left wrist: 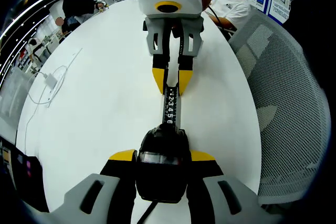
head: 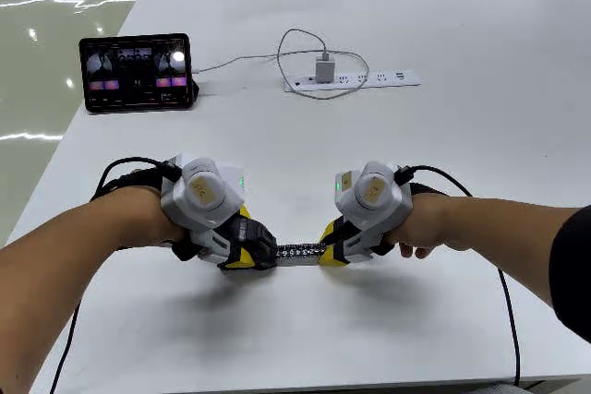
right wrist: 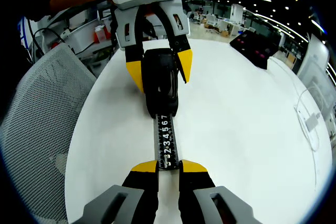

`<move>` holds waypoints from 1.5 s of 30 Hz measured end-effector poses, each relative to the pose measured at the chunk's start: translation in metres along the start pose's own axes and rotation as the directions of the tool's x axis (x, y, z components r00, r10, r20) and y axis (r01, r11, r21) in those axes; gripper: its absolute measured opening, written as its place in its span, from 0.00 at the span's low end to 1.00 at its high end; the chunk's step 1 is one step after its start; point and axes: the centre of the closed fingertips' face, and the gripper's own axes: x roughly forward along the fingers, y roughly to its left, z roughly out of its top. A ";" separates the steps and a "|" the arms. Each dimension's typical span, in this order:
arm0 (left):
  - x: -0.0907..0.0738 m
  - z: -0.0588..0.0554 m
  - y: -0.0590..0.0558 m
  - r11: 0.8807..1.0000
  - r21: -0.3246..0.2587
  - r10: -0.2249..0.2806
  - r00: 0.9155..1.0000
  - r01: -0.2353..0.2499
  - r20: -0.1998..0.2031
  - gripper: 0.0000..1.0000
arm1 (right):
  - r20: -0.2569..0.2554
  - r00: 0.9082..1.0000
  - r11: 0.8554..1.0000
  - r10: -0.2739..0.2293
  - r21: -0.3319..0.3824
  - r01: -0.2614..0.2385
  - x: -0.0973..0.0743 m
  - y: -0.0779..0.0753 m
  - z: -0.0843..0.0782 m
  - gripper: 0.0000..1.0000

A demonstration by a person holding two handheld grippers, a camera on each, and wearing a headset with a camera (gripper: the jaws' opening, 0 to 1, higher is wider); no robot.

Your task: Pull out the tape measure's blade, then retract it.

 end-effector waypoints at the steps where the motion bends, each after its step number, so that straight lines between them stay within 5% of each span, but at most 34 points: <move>1: 0.000 0.000 0.000 1.000 0.001 0.000 1.000 0.000 0.000 0.31 | -0.001 1.000 1.000 0.000 -0.002 0.000 -0.001 0.000 -0.001 0.10; 45: 0.000 0.000 0.000 1.000 -0.001 0.004 1.000 -0.004 0.004 0.32 | -0.012 1.000 1.000 -0.005 0.029 0.006 -0.012 -0.001 -0.015 0.10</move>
